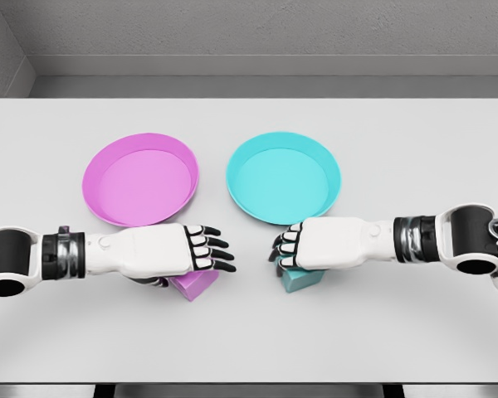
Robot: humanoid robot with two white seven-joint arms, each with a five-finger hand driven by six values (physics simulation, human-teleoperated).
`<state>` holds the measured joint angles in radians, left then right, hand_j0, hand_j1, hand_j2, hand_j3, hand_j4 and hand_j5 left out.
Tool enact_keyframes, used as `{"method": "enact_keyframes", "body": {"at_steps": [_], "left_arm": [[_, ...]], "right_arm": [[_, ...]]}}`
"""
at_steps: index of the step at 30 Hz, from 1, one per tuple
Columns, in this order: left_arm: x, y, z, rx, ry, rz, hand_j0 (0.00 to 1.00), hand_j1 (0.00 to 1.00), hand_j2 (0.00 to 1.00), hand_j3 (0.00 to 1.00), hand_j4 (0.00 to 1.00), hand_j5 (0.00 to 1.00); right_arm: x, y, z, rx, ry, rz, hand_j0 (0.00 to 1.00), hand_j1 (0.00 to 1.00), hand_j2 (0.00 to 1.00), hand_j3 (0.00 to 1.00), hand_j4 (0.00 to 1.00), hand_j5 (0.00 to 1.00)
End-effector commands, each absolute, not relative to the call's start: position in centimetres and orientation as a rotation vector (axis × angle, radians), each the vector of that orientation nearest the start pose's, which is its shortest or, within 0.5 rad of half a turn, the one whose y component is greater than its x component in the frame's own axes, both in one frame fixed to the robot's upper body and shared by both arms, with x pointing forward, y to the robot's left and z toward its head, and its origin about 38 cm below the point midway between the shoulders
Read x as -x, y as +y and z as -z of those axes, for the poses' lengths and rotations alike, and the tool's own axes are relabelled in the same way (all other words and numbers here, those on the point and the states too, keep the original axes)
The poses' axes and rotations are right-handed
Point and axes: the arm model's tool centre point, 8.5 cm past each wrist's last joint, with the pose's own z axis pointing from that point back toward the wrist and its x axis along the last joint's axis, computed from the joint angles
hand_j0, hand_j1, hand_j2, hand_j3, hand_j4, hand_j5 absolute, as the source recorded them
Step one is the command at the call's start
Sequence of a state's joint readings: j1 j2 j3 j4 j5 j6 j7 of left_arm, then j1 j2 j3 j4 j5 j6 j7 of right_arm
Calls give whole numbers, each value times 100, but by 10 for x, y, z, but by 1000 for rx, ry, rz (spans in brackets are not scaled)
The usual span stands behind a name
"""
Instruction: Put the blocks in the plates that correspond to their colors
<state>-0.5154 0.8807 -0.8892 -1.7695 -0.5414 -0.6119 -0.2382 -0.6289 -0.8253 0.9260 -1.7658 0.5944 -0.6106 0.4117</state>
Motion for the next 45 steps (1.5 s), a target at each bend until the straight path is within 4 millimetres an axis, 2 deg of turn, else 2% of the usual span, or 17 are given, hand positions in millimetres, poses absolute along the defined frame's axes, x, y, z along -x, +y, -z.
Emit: {"method": "enact_keyframes", "body": {"at_steps": [1,13,19,20,21,23,27,40,42,43,45], "left_arm": [[-331,213,-155,123,1991,-2794,100,100,100,100,100,100],[-330,213,-148,110,1982,-2817,100,100,100,100,100,100],[-330,214,-147,109,1983,-2820,100,100,100,100,100,100],[-330,215,-147,110,1981,-2822,97,97,97,97,97,97],[-331,215,-147,114,1980,-2821,87,87,87,87,87,87],[-331,216,-145,111,1944,-2850,75,75,75,75,75,75],[-331,216,-145,107,1944,-2853,70,70,70,70,70,70],[-337,221,-155,144,1952,-2843,71,71,71,71,71,71],[-339,221,-158,153,1952,-2837,71,71,71,71,71,71],[-340,220,-160,157,1953,-2831,71,71,71,71,71,71],[-341,219,-162,163,1952,-2823,71,71,71,71,71,71]], "right_arm": [[-348,-195,-167,-205,1683,2861,54,54,54,54,54,54],[-353,-195,-176,-227,1709,2840,53,53,53,53,53,53],[-360,-197,-189,-277,1745,2815,53,53,53,53,53,53],[-360,-197,-190,-278,1746,2814,53,53,53,53,53,53],[-360,-197,-191,-282,1747,2812,53,53,53,53,53,53],[-363,-199,-196,-308,1757,2802,53,53,53,53,53,53],[-364,-199,-197,-313,1758,2800,53,53,53,53,53,53],[-373,-200,-208,-370,1738,2786,53,53,53,53,53,53],[-381,-204,-210,-396,1740,2801,53,53,53,53,53,53],[-382,-190,-209,-370,1775,2769,53,53,53,53,53,53],[-387,-190,-208,-378,1779,2775,53,53,53,53,53,53]]}}
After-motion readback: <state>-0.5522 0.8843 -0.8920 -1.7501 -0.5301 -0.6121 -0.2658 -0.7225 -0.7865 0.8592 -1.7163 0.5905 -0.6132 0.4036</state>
